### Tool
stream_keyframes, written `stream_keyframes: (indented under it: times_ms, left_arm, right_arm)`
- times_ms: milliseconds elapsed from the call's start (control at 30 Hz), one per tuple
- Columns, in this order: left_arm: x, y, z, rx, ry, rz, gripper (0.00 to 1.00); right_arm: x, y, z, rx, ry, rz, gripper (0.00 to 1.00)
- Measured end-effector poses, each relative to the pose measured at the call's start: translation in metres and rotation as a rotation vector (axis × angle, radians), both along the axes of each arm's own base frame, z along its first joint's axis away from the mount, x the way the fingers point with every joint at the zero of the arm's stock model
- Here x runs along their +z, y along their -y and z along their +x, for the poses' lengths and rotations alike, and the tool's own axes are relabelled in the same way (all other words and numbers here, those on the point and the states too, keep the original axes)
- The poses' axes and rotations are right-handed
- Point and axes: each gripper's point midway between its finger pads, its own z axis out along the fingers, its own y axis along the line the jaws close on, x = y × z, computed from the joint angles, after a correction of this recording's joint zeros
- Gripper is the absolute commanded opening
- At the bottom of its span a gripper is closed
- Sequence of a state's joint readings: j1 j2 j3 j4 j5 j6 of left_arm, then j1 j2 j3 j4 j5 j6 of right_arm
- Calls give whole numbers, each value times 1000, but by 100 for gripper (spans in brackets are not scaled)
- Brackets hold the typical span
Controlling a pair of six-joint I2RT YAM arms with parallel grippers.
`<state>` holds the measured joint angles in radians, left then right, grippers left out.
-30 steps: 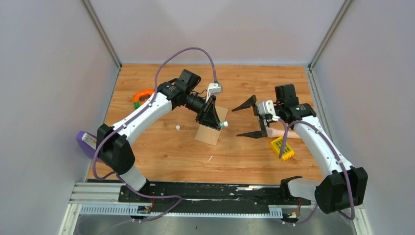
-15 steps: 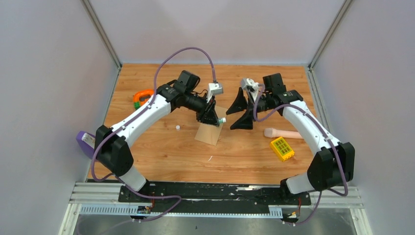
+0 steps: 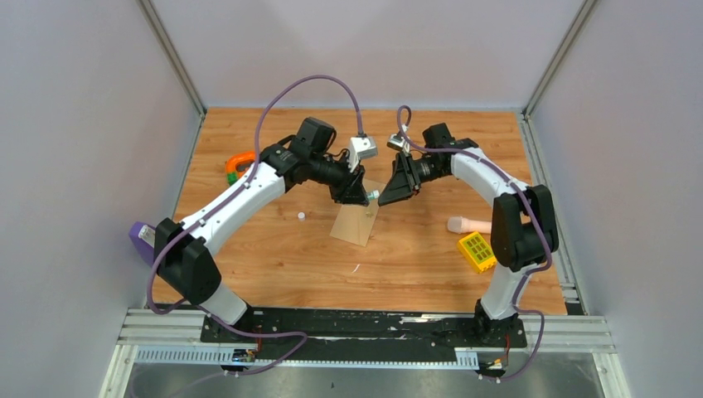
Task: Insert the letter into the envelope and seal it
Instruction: Screw the solid glue.
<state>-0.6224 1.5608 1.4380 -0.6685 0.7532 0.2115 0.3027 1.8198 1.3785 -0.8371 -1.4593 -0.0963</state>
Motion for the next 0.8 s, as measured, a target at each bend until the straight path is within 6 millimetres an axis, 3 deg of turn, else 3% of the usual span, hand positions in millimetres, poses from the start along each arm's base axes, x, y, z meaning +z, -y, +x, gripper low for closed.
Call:
stream_keyframes:
  times_ms: [233,800]
  left_arm:
    - [-6,0,0,2,8,15,0]
    - [-11,2,0,6,26,39,0]
  right_arm:
    - [22,-2,2,14,-35,44,39]
    - [11,-4,12,7,-127,18,20]
